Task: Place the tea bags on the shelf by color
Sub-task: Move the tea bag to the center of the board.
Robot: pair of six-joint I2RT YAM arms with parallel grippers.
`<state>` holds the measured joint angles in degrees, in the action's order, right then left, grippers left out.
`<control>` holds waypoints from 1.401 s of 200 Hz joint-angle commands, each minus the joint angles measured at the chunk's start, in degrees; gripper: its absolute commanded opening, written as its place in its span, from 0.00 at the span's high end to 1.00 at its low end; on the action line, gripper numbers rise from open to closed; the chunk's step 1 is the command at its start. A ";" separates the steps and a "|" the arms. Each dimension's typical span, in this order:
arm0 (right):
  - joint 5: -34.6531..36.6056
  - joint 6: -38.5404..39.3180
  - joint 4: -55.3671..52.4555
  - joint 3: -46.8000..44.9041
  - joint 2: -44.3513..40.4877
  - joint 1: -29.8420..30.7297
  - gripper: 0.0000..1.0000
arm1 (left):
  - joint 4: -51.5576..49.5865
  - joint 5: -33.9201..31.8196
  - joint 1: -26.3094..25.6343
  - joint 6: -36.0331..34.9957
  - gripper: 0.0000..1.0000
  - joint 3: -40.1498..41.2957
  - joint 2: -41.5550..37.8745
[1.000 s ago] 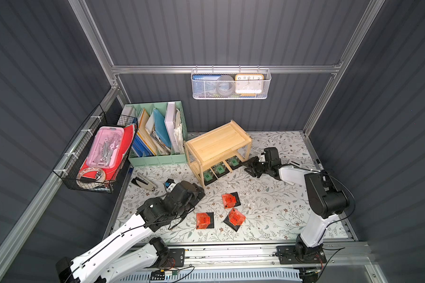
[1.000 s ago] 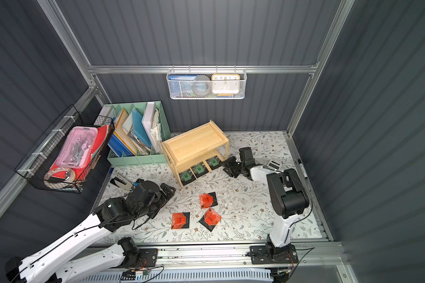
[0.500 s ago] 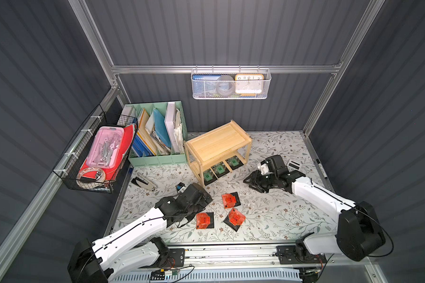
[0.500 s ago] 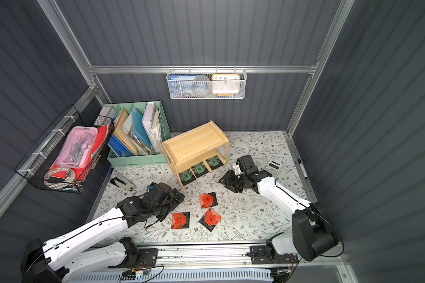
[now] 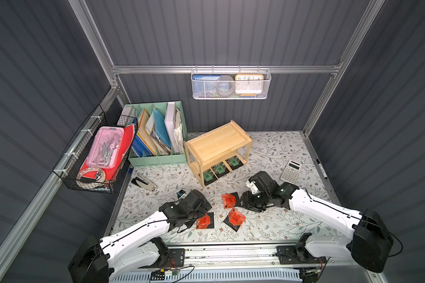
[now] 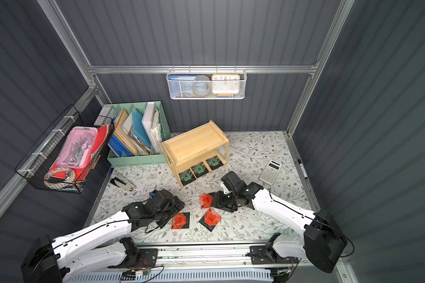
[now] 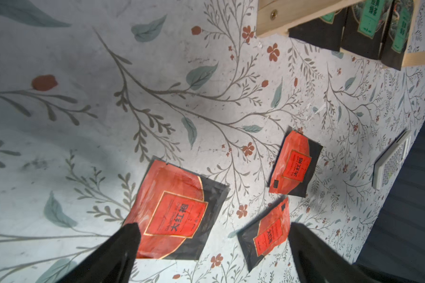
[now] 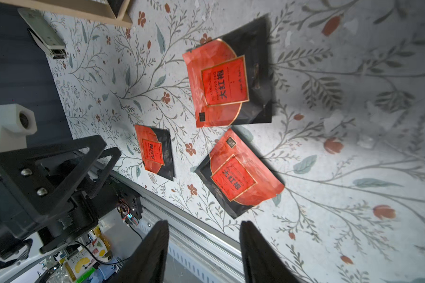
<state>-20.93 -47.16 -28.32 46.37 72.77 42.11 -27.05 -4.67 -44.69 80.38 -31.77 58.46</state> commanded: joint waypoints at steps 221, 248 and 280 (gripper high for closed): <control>-2.86 -0.79 4.44 3.00 7.62 4.74 0.48 | 16.84 3.31 0.36 -5.88 0.00 2.46 13.92; -3.86 -1.11 5.81 2.11 7.63 4.74 0.49 | 19.56 4.69 0.48 -9.86 0.00 -0.82 18.27; -4.10 -0.96 5.56 1.98 8.16 4.65 0.49 | 22.15 5.52 0.58 -13.67 0.00 -4.92 22.80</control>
<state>-24.34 -47.97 -23.14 49.15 80.60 46.61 -6.55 -0.73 -44.58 71.79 -34.39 78.35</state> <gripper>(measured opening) 0.507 0.997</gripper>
